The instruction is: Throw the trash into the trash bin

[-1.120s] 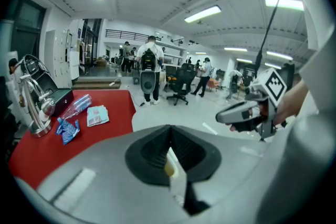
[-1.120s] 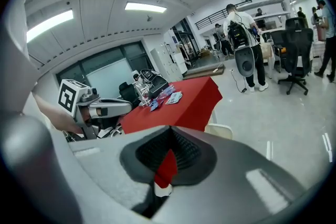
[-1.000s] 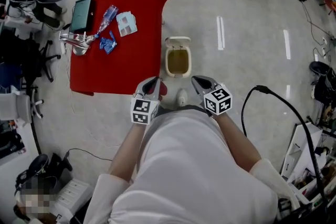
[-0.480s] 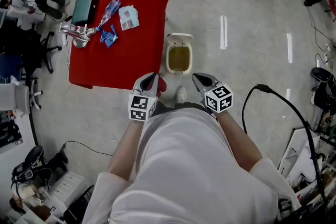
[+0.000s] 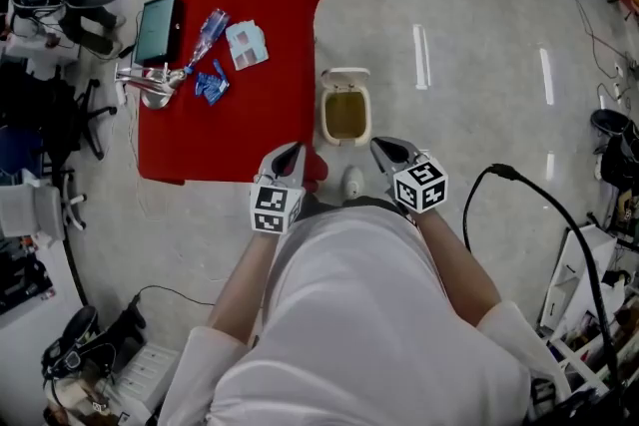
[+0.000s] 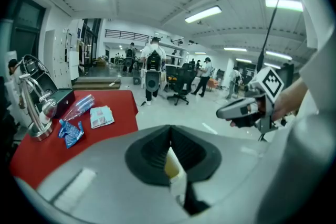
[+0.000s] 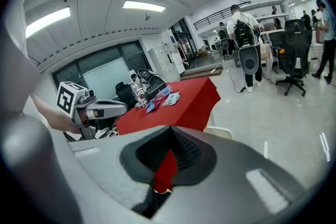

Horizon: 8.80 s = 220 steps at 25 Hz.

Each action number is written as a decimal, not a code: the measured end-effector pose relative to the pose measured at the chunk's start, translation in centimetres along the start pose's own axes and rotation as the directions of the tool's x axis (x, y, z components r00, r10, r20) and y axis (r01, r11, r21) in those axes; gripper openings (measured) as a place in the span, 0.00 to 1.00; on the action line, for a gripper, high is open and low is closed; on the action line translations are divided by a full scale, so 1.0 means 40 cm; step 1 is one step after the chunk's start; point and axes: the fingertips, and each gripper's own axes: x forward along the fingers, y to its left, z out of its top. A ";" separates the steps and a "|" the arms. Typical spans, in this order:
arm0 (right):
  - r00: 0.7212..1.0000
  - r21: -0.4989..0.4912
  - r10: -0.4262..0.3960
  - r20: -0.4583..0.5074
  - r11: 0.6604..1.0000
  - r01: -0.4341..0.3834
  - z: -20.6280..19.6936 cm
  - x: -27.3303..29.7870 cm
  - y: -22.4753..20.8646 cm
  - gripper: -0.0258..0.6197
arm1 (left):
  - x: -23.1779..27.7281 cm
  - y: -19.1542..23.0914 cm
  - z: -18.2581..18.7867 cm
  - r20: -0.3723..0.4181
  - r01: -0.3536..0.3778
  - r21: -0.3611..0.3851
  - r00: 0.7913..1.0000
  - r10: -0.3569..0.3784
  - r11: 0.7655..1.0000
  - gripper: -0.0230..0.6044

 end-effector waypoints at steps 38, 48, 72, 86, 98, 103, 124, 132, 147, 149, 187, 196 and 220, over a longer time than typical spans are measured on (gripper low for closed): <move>0.984 0.059 -0.166 -0.068 0.984 0.170 0.087 0.341 0.223 0.04 | 0.227 0.823 -0.254 -0.299 -0.160 0.147 0.934 0.198 0.976 0.40; 0.973 0.089 -0.206 -0.102 0.973 0.215 0.054 0.356 0.219 0.04 | 0.285 0.897 -0.286 -0.302 -0.197 0.075 0.930 0.211 0.977 0.37; 0.991 0.072 -0.118 -0.058 0.990 0.122 0.028 0.290 0.160 0.04 | 0.169 0.707 -0.177 -0.226 -0.254 0.096 0.936 0.269 0.963 0.04; 0.995 0.053 -0.018 -0.099 0.998 0.024 -0.034 0.140 -0.037 0.04 | 0.250 0.331 -0.105 -0.204 -0.231 0.041 0.950 0.235 0.972 0.04; 0.994 0.070 -0.019 -0.108 0.997 0.026 -0.078 0.059 -0.187 0.04 | 0.399 0.043 -0.149 -0.235 -0.091 -0.010 0.968 0.086 0.996 0.04; 0.991 0.099 -0.035 -0.130 0.994 0.048 -0.134 0.086 -0.252 0.04 | 0.495 -0.016 -0.206 -0.248 -0.015 -0.046 0.969 0.003 0.999 0.04; 0.982 0.293 -0.041 -0.186 0.951 0.096 -0.474 0.340 -0.484 0.04 | 0.921 0.057 -0.653 -0.262 -0.025 -0.329 0.963 -0.065 0.944 0.04; 0.977 0.315 -0.031 -0.212 0.944 0.098 -0.579 0.385 -0.546 0.04 | 1.004 0.081 -0.786 -0.284 -0.068 -0.410 0.957 -0.056 0.910 0.19; 0.987 0.287 -0.065 -0.146 0.952 0.105 -0.453 0.332 -0.505 0.04 | 0.877 0.041 -0.638 -0.267 -0.032 -0.364 0.961 -0.071 0.931 0.21; 0.989 0.275 -0.068 -0.131 0.956 0.102 -0.414 0.319 -0.486 0.04 | 0.846 0.028 -0.586 -0.255 -0.012 -0.346 0.964 -0.081 0.938 0.17; 0.999 0.070 -0.044 -0.016 0.997 0.045 -0.010 0.118 -0.121 0.04 | 0.252 0.050 -0.053 -0.124 0.105 -0.095 0.985 -0.116 0.990 0.04; 0.999 0.042 -0.036 -0.023 0.998 0.037 0.004 0.124 -0.097 0.04 | 0.225 0.075 -0.038 -0.087 0.107 -0.105 0.989 -0.117 0.989 0.04; 0.996 0.039 -0.082 -0.032 0.996 0.083 0.052 0.225 -0.030 0.04 | 0.227 0.443 -0.045 -0.102 -0.071 -0.042 0.993 0.066 0.997 0.13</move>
